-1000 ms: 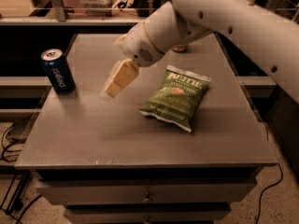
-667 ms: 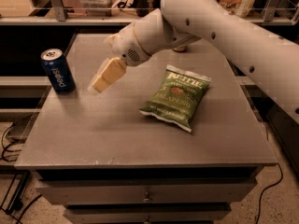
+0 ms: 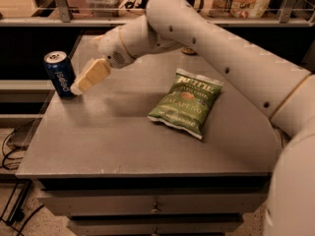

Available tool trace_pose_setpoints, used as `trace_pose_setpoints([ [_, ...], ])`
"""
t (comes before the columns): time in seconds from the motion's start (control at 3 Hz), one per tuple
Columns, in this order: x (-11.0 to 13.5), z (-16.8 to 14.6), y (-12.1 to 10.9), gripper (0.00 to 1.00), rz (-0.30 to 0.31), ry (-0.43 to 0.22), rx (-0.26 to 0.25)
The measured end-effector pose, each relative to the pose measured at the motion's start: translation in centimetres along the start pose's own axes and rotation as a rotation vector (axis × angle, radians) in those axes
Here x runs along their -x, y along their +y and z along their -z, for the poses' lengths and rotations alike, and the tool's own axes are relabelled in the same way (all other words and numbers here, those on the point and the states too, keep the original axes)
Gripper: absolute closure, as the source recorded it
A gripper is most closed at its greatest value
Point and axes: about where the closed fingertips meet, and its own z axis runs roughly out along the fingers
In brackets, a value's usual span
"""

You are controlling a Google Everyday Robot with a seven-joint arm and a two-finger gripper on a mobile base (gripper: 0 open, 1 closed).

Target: Pick pepsi can

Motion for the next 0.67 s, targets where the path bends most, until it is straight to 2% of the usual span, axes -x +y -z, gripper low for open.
trace_pose_setpoints([
  [0.67,2.5,-6.0,-1.3,0.0,0.079,-0.05,0.042],
])
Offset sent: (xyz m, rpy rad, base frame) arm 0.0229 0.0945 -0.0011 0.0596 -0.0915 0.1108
